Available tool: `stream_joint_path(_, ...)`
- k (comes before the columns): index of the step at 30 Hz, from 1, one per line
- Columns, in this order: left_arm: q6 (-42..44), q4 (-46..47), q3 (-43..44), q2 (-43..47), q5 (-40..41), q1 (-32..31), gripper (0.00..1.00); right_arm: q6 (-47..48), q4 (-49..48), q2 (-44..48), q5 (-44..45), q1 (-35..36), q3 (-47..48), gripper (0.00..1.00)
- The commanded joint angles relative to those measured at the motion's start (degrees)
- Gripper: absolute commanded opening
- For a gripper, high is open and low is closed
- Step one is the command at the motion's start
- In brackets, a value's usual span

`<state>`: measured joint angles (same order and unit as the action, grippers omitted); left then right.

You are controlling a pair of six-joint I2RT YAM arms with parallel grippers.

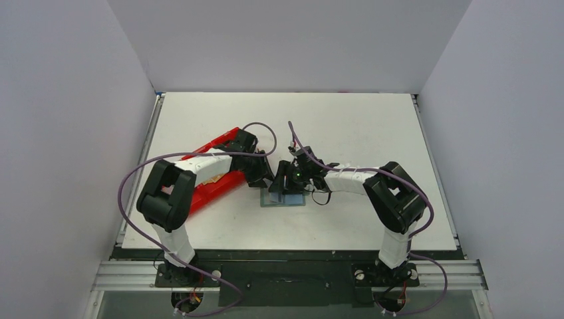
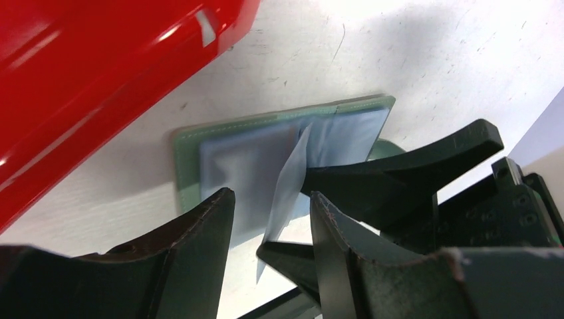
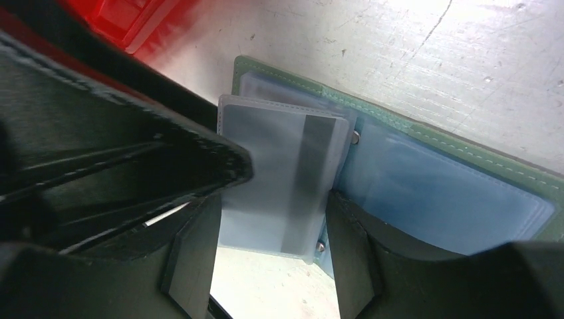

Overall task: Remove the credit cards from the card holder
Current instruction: Remove the credit card from the card holder.

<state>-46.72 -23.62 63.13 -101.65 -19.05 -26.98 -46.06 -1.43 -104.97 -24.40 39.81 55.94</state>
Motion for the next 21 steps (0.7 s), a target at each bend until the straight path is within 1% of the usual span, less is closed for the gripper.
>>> stream_joint_path(1,-2.75,6.93,2.55,-2.09,-2.10,-0.78,0.44,2.43,2.27,-1.05,1.32,0.35,-2.33,0.15)
stream_joint_path(3,-2.96,7.66,3.42,-3.06,-2.10,-1.04,0.44,2.59,2.29,-1.07,1.14,0.22,-2.48,0.15)
stream_joint_path(6,-2.53,5.97,5.26,-4.54,-1.84,-1.47,0.44,2.73,2.22,-0.89,1.08,-0.02,-2.64,0.15)
stream_joint_path(8,-2.53,5.90,5.46,-4.68,-1.49,-1.99,0.41,2.78,2.27,-0.55,1.11,-0.23,-2.74,0.18)
stream_joint_path(9,-2.46,5.70,5.63,-4.72,-1.14,-2.36,0.37,2.76,2.29,-0.35,1.20,-0.34,-2.83,0.19)
stream_joint_path(10,-2.44,5.16,5.74,-4.75,-0.93,-2.83,0.34,2.76,2.26,0.11,1.24,-0.43,-2.84,0.24)
stream_joint_path(11,-2.35,4.90,5.81,-4.61,-0.67,-3.00,0.28,2.79,2.24,0.38,1.31,-0.48,-2.81,0.27)
stream_joint_path(12,-2.29,4.46,5.79,-4.57,-0.57,-3.45,0.26,2.84,2.51,0.99,1.58,-0.50,-2.75,0.34)
stream_joint_path(13,-2.10,3.82,5.73,-4.47,-0.20,-3.66,0.20,2.83,2.78,1.30,1.70,-0.54,-2.50,0.37)
stream_joint_path(14,-1.96,3.48,5.54,-4.37,0.02,-4.04,0.17,2.87,2.90,1.97,1.72,-0.58,-2.28,0.41)
stream_joint_path(16,-1.89,2.92,5.11,-3.98,0.57,-4.38,0.09,2.97,3.52,3.13,1.85,-0.61,-1.63,0.46)
stream_joint_path(18,-1.93,2.54,4.56,-3.47,0.94,-4.51,0.06,3.11,4.00,4.22,1.86,-0.61,-0.95,0.50)
stream_joint_path(21,-2.05,2.24,4.07,-2.41,1.44,-4.57,0.06,3.52,4.32,5.97,1.70,-0.57,-0.23,0.55)
